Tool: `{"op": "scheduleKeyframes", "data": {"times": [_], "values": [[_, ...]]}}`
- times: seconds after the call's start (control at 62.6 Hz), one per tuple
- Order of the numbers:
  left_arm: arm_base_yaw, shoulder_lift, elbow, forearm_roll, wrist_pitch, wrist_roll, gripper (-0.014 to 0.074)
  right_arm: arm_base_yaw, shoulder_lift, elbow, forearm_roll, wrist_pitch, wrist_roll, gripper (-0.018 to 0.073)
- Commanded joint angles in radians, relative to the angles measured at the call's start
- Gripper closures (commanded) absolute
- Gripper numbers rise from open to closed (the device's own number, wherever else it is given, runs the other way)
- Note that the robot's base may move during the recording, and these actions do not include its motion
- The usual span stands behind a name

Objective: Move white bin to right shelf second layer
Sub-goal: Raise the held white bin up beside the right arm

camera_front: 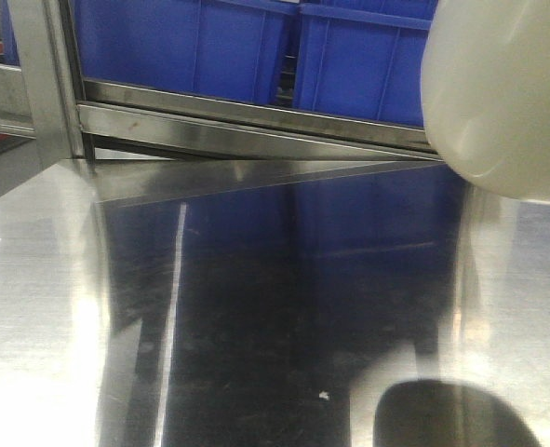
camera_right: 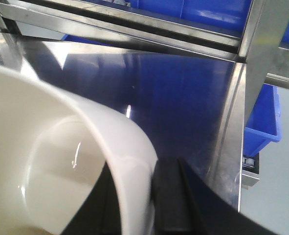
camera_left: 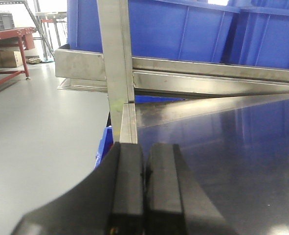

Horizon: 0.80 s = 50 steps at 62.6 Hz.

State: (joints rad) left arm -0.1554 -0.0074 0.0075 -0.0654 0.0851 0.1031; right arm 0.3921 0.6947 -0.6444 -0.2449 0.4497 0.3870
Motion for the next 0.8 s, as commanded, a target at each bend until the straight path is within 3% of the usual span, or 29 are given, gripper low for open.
{"op": "scheduleKeyframes", "data": {"times": [0.0,0.782], "values": [[-0.001,-0.014,0.037,0.030,-0.085,0.002,0.0512,-0.007,-0.008,-0.031,-0.008,-0.101,0.006,0.0506],[-0.001,-0.014,0.037,0.030,-0.085,0.002,0.0512,-0.007,-0.008,-0.031,-0.008,-0.101,0.006,0.0506]]}}
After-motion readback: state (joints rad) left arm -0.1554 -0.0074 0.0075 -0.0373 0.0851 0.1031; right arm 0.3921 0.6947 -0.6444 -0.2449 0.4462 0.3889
